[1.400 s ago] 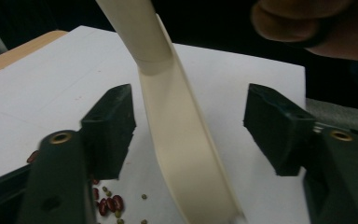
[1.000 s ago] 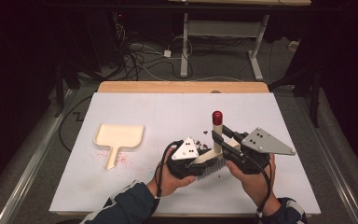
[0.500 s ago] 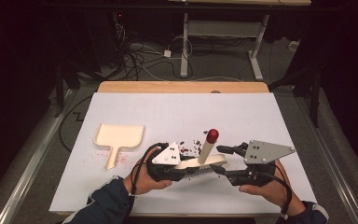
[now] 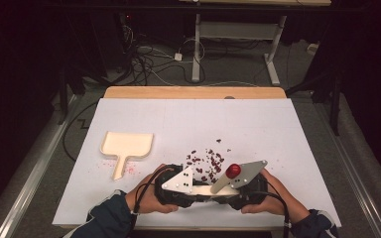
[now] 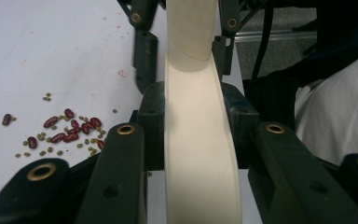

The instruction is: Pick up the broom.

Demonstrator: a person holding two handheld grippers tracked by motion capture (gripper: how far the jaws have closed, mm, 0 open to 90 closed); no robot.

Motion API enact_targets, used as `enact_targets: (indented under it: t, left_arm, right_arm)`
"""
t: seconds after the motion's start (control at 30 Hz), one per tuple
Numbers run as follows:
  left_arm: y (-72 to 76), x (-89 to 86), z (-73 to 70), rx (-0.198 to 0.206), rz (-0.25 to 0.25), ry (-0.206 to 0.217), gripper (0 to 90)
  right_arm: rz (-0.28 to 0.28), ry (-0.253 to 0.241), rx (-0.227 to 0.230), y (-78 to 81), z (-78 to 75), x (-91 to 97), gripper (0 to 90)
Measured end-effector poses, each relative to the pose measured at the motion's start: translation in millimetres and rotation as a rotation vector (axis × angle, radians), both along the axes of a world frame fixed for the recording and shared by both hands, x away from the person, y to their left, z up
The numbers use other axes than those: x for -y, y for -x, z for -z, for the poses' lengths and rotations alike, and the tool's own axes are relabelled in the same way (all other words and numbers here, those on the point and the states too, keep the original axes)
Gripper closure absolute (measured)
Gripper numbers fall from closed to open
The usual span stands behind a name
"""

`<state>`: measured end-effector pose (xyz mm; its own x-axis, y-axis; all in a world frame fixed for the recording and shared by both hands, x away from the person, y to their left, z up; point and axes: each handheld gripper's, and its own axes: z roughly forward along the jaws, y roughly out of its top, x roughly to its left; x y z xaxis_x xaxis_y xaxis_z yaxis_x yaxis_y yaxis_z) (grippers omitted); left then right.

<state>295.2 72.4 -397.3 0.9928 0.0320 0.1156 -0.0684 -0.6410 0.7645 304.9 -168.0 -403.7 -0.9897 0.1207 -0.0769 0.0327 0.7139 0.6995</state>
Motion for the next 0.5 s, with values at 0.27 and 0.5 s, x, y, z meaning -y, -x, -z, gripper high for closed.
enact_targets:
  t: [0.27, 0.5]
  left_arm:
    - [-6.0, 0.4, 4.5, 0.006, -0.062, 0.004, 58.2]
    - [-7.8, -15.9, -3.9, 0.095, -0.23, 0.052, 38.6]
  right_arm:
    - [-0.008, 0.0, -0.006, -1.4, 5.1, -3.6, 67.1]
    - [0.077, -0.004, 0.037, -7.7, 1.8, 4.5, 67.7]
